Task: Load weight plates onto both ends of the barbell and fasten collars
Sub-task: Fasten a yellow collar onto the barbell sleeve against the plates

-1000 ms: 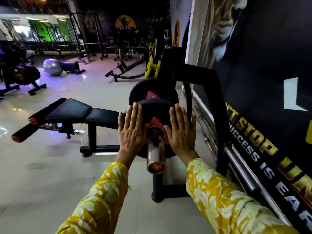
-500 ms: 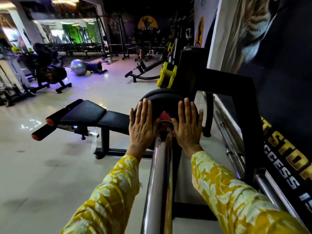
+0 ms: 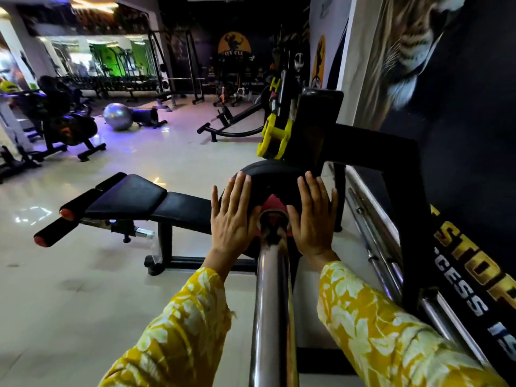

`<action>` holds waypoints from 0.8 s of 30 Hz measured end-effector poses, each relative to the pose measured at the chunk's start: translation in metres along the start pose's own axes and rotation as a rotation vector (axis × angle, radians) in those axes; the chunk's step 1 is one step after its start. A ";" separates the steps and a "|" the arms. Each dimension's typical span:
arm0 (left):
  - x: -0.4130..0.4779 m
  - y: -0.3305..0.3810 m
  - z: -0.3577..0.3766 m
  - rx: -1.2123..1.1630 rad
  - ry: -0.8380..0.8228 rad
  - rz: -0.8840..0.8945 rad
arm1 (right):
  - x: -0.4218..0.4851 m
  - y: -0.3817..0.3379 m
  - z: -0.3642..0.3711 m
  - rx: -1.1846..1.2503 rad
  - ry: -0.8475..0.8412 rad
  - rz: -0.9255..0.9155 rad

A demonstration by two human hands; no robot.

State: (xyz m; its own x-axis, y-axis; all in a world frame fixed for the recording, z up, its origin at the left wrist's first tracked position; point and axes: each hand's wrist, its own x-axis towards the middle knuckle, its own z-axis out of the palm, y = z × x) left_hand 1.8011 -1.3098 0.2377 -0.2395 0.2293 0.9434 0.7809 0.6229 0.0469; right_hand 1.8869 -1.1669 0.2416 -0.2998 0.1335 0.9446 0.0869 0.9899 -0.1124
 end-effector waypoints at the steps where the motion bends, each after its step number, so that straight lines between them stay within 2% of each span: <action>1: 0.004 0.001 -0.007 -0.091 0.004 -0.054 | 0.003 -0.003 -0.009 0.096 -0.010 0.041; 4: 0.025 -0.007 -0.024 -0.262 0.053 -0.418 | 0.013 -0.009 -0.021 0.339 -0.097 0.106; 7: 0.072 -0.020 -0.032 -0.591 -0.086 -0.727 | 0.041 -0.023 -0.016 0.364 -0.233 0.138; 9: 0.106 -0.025 -0.033 -0.822 -0.316 -0.785 | 0.058 -0.036 -0.018 0.318 -0.325 0.162; 12: 0.131 -0.030 -0.013 -0.991 -0.702 -0.883 | 0.074 -0.046 -0.028 0.278 -0.489 0.230; 14: 0.136 -0.036 0.007 -1.101 -0.874 -0.952 | 0.079 -0.046 -0.033 0.224 -0.570 0.287; 16: 0.138 -0.041 0.024 -1.217 -0.970 -0.931 | 0.080 -0.050 -0.037 0.221 -0.600 0.377; 19: 0.142 -0.046 0.056 -1.314 -0.951 -0.964 | 0.081 -0.051 -0.041 0.310 -0.606 0.505; 24: 0.147 -0.025 0.044 -1.405 -0.760 -1.096 | 0.077 -0.050 -0.040 0.315 -0.585 0.527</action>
State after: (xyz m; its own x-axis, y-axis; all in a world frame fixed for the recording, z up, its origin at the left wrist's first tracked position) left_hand 1.7206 -1.2590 0.3604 -0.7288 0.6842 0.0259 -0.1189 -0.1637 0.9793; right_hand 1.8977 -1.2083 0.3328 -0.7448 0.4992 0.4428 0.1106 0.7468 -0.6558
